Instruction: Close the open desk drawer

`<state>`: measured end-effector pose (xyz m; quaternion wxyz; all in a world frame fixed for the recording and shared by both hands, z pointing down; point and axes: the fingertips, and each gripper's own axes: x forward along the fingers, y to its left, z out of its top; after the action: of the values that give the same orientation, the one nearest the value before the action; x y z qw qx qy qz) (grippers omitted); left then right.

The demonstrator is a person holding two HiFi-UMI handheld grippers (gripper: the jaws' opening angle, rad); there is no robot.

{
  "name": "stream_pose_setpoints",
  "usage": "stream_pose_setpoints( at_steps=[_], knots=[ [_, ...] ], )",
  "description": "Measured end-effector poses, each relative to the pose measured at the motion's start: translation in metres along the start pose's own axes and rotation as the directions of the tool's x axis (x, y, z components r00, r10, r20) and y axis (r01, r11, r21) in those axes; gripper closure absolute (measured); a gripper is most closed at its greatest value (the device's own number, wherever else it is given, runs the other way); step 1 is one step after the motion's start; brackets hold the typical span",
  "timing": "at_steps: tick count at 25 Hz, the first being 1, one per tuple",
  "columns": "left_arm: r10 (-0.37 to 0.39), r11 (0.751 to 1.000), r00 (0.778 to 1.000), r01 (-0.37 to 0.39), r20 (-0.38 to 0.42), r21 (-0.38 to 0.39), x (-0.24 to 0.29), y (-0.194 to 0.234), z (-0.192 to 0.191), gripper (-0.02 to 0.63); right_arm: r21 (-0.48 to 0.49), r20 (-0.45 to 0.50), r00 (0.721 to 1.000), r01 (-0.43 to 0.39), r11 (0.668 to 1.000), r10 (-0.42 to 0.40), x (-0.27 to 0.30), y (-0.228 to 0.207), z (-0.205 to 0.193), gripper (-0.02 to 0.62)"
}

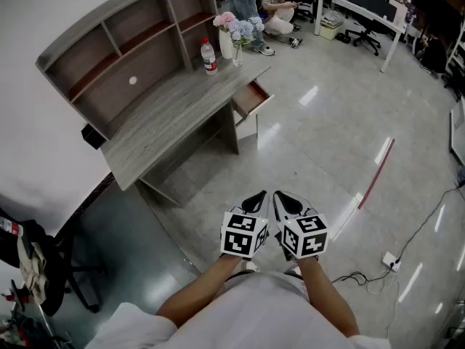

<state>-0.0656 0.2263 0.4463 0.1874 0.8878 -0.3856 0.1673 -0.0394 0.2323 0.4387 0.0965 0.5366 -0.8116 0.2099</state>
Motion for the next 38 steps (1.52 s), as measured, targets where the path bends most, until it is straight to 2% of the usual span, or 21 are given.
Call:
stream_pose_setpoints(
  at_steps=[13, 20, 26, 38],
  knots=[
    [-0.017, 1.000, 1.000, 0.017, 0.010, -0.012, 0.012, 0.014, 0.010, 0.603, 0.017, 0.013, 1.000, 0.027, 0.999, -0.027, 0.015, -0.007, 0.009, 0.594],
    [-0.004, 1.000, 1.000, 0.004, -0.002, -0.003, 0.039, 0.018, 0.015, 0.603, 0.023, 0.016, 1.000, 0.008, 1.000, -0.009, 0.034, -0.031, 0.014, 0.594],
    [0.040, 0.999, 0.999, -0.040, -0.016, -0.019, 0.085, 0.036, 0.035, 0.603, 0.028, 0.004, 0.999, -0.033, 0.999, 0.033, 0.069, -0.069, 0.031, 0.594],
    [0.098, 0.994, 0.995, -0.099, -0.033, -0.051, 0.205, 0.056, 0.095, 0.603, 0.034, -0.036, 0.995, -0.087, 0.996, 0.088, 0.134, -0.177, 0.079, 0.594]
  ],
)
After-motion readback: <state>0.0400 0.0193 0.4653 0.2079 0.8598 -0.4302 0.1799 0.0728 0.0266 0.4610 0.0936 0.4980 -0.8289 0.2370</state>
